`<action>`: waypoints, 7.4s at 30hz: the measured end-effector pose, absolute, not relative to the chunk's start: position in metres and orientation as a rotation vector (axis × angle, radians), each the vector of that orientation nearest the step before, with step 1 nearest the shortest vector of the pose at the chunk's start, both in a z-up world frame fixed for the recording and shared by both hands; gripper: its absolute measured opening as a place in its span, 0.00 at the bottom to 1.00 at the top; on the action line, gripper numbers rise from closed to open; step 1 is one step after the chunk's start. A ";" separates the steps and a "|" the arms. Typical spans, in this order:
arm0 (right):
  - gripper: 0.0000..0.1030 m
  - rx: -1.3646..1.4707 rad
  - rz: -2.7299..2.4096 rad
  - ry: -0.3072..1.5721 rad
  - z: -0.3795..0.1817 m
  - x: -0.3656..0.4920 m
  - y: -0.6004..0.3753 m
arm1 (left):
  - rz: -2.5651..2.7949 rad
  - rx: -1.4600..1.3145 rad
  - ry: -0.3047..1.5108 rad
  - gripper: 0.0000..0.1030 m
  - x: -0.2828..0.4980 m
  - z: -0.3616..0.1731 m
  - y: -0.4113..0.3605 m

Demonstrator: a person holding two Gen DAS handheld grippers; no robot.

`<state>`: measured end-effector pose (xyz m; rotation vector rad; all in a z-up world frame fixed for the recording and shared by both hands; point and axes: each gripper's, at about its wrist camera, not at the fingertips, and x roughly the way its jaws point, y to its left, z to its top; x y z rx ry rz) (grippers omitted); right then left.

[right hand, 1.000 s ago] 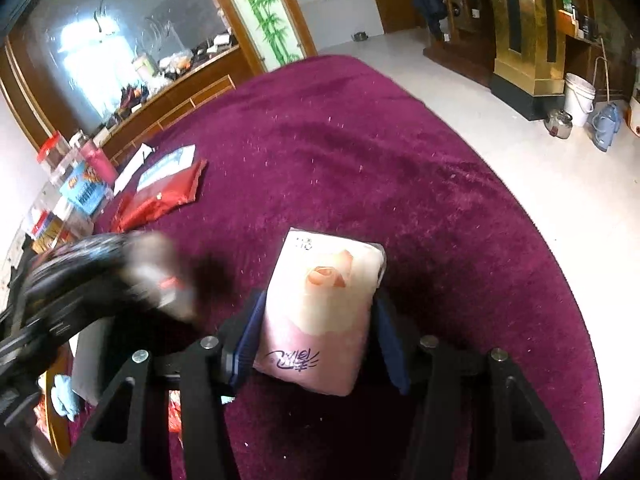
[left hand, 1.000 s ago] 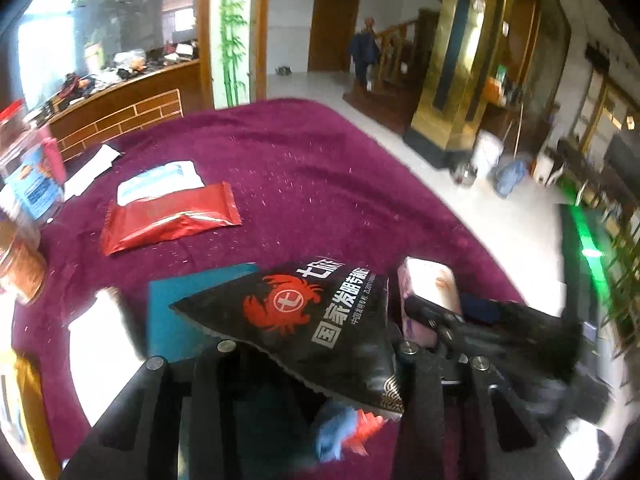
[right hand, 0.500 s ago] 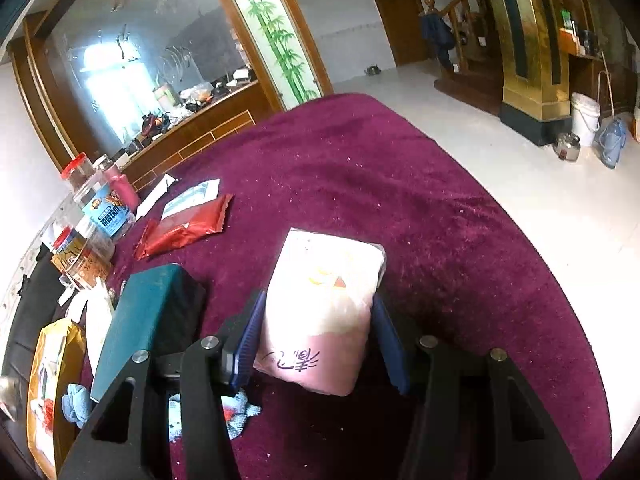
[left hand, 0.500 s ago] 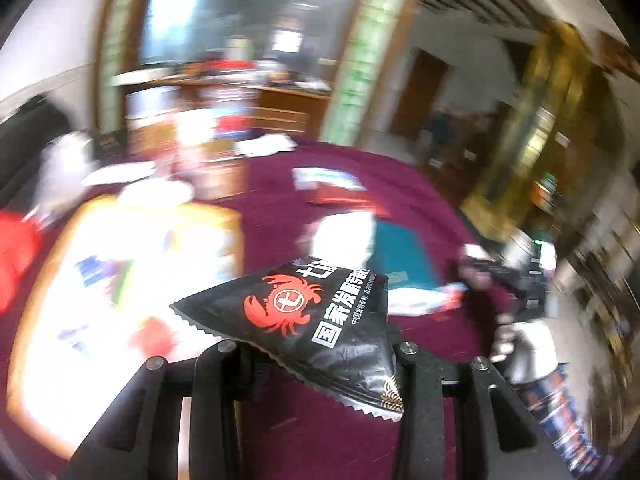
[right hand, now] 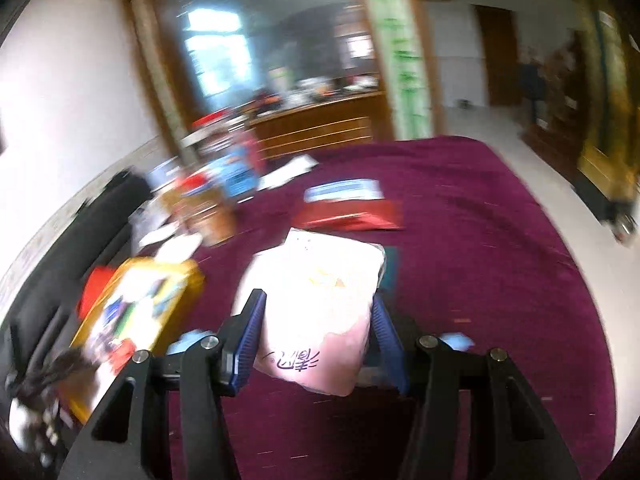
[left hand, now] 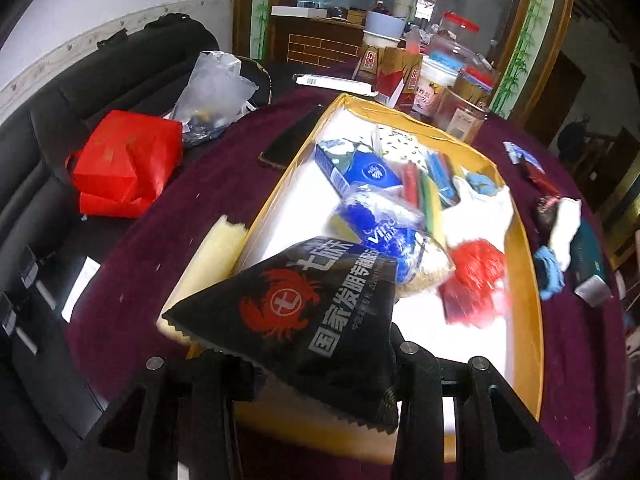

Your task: Organize soft objects

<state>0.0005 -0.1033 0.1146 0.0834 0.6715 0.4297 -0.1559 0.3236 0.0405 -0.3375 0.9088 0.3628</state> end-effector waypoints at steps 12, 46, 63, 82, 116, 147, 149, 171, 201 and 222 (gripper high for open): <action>0.51 -0.132 0.819 0.836 0.089 -0.062 0.075 | 0.362 -0.375 0.840 0.70 -0.164 0.062 0.337; 0.69 -0.208 0.889 0.924 0.056 -0.074 0.138 | 0.259 -0.606 0.580 0.73 -0.241 0.086 0.335; 0.69 0.098 0.251 0.835 0.048 0.001 -0.187 | -0.022 -0.350 0.722 0.75 -0.188 0.087 0.189; 0.69 0.269 0.291 0.869 0.003 0.080 -0.199 | -0.069 -0.238 0.849 0.75 -0.163 0.072 0.118; 0.68 -0.003 0.462 0.924 -0.004 0.045 -0.151 | 0.048 -0.057 0.896 0.75 -0.072 0.049 0.093; 0.39 0.017 0.462 0.921 -0.005 0.045 -0.154 | -0.040 -0.058 0.905 0.43 -0.044 0.045 0.080; 0.38 0.038 0.468 0.920 -0.005 0.046 -0.157 | -0.058 -0.076 0.890 0.43 -0.060 0.053 0.081; 0.35 -0.021 0.395 0.732 0.075 -0.054 -0.154 | 0.154 -0.410 0.769 0.44 -0.205 0.067 0.262; 0.65 -0.391 0.808 0.756 0.036 -0.134 0.136 | 0.413 -0.283 0.570 0.99 -0.239 0.104 0.269; 0.77 0.056 0.582 0.695 0.046 -0.126 -0.017 | 0.323 -0.007 0.598 0.99 -0.212 0.121 0.142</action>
